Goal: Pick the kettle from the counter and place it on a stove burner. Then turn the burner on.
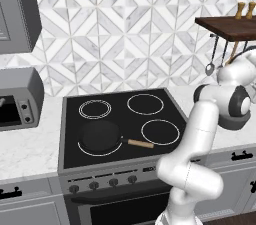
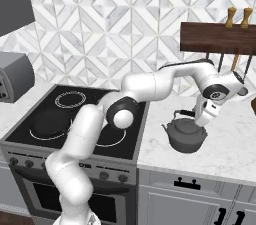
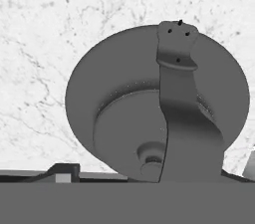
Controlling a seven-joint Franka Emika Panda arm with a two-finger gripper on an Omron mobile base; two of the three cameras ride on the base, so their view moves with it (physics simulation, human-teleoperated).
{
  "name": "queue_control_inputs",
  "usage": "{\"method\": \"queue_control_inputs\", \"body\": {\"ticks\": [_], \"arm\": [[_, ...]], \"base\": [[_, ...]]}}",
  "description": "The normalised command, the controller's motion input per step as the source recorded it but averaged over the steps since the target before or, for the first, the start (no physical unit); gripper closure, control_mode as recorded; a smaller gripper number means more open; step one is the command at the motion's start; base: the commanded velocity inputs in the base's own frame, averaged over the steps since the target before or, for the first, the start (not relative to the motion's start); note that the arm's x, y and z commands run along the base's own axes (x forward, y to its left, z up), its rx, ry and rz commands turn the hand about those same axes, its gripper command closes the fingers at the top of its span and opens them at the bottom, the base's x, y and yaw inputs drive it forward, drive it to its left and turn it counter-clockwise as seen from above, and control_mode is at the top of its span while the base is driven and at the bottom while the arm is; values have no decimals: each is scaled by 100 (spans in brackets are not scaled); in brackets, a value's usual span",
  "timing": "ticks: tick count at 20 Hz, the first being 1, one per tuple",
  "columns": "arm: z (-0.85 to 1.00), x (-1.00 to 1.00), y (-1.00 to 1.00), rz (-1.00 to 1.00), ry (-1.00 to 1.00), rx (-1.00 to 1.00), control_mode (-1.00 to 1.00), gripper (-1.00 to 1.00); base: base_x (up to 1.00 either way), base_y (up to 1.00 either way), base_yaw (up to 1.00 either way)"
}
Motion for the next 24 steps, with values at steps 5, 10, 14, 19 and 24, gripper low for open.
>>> {"method": "queue_control_inputs", "body": {"ticks": [5,10,14,19,24], "arm": [[-14,-25,69,-2,-3,-12,-100,100],[12,-51,82,0,-13,-13,-100,100],[95,-36,92,0,-18,-11,-100,100],[86,0,100,0,-9,-15,-100,100],[60,32,100,0,1,-27,-100,100]], "base": [[0,0,0],[0,0,0],[0,0,0],[0,0,0],[0,0,0]]}}
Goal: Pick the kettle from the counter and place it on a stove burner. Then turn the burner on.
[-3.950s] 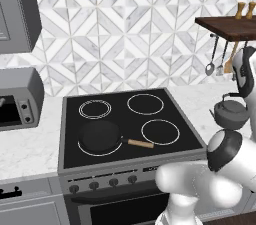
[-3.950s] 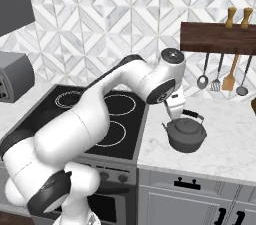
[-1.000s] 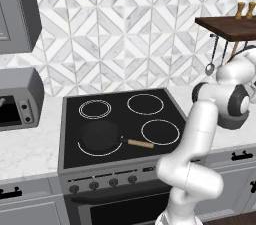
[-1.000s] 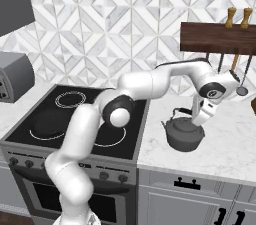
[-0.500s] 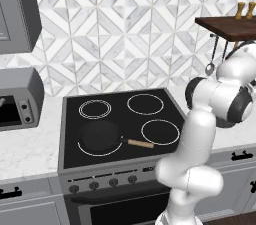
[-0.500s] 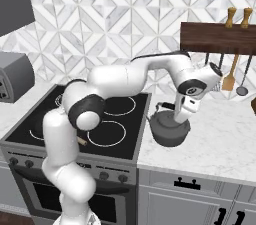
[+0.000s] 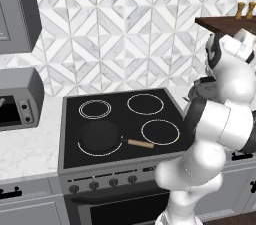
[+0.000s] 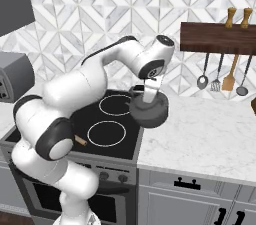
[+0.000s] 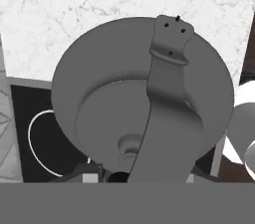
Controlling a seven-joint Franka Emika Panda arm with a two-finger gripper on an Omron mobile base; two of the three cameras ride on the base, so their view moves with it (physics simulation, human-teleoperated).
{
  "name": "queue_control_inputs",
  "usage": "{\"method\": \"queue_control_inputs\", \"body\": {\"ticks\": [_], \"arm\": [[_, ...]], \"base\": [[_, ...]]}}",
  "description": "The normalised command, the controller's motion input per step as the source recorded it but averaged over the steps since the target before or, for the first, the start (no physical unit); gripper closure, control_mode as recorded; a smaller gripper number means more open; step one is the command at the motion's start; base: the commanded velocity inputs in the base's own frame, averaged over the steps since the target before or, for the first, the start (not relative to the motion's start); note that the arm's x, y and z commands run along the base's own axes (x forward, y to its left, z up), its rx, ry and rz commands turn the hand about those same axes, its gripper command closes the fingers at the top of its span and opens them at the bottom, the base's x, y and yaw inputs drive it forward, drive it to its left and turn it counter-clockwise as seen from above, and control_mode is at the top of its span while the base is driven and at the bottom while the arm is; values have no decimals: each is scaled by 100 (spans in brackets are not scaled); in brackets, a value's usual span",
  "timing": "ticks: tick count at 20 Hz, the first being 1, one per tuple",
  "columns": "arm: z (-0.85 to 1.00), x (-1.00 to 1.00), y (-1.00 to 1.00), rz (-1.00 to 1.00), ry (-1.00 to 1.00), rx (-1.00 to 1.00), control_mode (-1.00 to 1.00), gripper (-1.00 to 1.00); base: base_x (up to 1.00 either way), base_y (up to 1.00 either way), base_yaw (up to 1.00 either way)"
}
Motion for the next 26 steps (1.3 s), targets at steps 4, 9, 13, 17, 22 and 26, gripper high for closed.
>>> {"method": "queue_control_inputs", "body": {"ticks": [4,9,13,17,22,26], "arm": [[58,40,100,4,3,-9,-100,100],[57,43,100,11,9,0,-100,100],[52,50,100,12,16,0,-100,100],[26,48,100,14,21,5,-100,100],[4,41,100,12,19,4,-100,100],[-8,48,100,8,11,9,-100,100]], "base": [[0,0,0],[0,0,0],[0,0,0],[0,0,0],[0,0,0],[0,0,0]]}}
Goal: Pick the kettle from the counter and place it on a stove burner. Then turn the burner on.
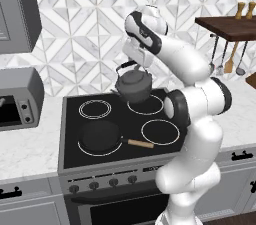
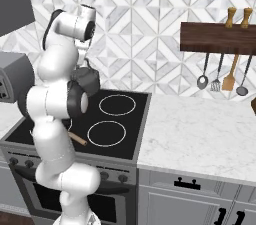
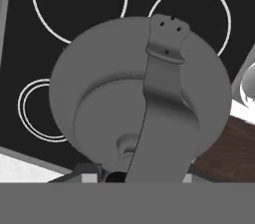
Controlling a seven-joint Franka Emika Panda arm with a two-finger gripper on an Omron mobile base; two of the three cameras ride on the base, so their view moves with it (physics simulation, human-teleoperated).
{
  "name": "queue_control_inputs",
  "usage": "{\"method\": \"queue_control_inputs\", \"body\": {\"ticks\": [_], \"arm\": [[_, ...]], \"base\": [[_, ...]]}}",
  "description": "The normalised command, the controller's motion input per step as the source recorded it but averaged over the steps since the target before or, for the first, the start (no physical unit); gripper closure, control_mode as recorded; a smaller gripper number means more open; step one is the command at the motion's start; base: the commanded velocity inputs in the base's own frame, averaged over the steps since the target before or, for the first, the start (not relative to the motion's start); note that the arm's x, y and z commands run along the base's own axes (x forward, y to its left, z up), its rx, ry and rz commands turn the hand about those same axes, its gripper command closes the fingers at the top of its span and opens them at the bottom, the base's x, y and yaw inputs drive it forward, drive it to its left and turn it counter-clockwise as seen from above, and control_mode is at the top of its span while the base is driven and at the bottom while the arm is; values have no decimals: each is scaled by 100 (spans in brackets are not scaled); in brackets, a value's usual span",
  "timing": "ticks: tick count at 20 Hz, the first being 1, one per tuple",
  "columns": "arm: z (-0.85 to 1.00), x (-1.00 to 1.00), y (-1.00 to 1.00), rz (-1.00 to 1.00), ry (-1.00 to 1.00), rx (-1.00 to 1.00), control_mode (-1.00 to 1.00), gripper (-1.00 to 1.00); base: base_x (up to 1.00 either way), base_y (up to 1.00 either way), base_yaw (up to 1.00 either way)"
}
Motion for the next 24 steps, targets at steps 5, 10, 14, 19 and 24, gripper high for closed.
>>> {"method": "queue_control_inputs", "body": {"ticks": [5,10,14,19,24], "arm": [[-37,56,100,2,0,11,-100,100],[-44,33,75,0,0,5,-100,100],[-45,43,54,-3,2,1,-100,100],[-38,55,43,-4,0,1,-100,100],[-42,35,3,-7,0,1,-100,100]], "base": [[0,0,0],[0,0,0],[0,0,0],[0,0,0],[0,0,0]]}}
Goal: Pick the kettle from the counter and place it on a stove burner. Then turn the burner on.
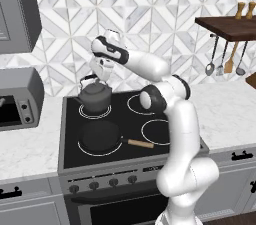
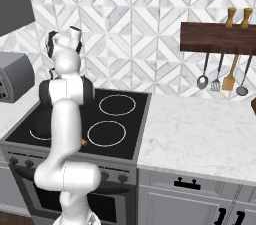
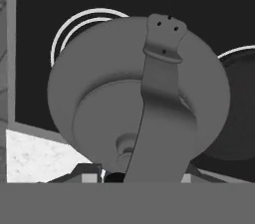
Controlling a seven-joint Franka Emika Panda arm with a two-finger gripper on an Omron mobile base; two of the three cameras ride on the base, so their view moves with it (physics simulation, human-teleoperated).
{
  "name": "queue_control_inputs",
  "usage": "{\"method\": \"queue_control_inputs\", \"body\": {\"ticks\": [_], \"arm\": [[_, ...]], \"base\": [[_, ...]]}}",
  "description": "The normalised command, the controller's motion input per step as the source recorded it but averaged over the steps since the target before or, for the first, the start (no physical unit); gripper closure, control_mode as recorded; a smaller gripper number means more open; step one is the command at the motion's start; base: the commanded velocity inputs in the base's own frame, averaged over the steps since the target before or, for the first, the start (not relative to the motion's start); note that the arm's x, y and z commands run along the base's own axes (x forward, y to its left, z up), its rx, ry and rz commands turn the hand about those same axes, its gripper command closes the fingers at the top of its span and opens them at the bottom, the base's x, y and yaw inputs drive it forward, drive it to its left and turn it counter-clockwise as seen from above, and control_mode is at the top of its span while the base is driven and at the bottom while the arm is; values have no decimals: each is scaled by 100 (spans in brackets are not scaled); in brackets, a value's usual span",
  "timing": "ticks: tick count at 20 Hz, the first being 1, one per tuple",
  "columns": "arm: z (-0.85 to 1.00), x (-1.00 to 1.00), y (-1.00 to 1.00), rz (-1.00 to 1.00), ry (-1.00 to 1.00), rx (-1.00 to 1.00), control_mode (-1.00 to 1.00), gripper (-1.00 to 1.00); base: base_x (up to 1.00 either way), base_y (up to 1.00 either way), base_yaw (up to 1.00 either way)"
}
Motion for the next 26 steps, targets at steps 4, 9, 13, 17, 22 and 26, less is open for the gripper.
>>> {"method": "queue_control_inputs", "body": {"ticks": [4,9,13,17,22,26], "arm": [[-46,30,1,-10,0,0,-100,100],[-30,39,7,-6,0,0,-100,100],[-12,39,3,0,-1,5,-100,100],[-18,33,2,0,-4,6,-100,100],[-17,24,3,0,-1,1,-100,100],[-18,3,1,0,0,1,-100,-100]], "base": [[0,0,0],[0,0,0],[0,0,0],[0,0,0],[0,0,0],[0,0,0]]}}
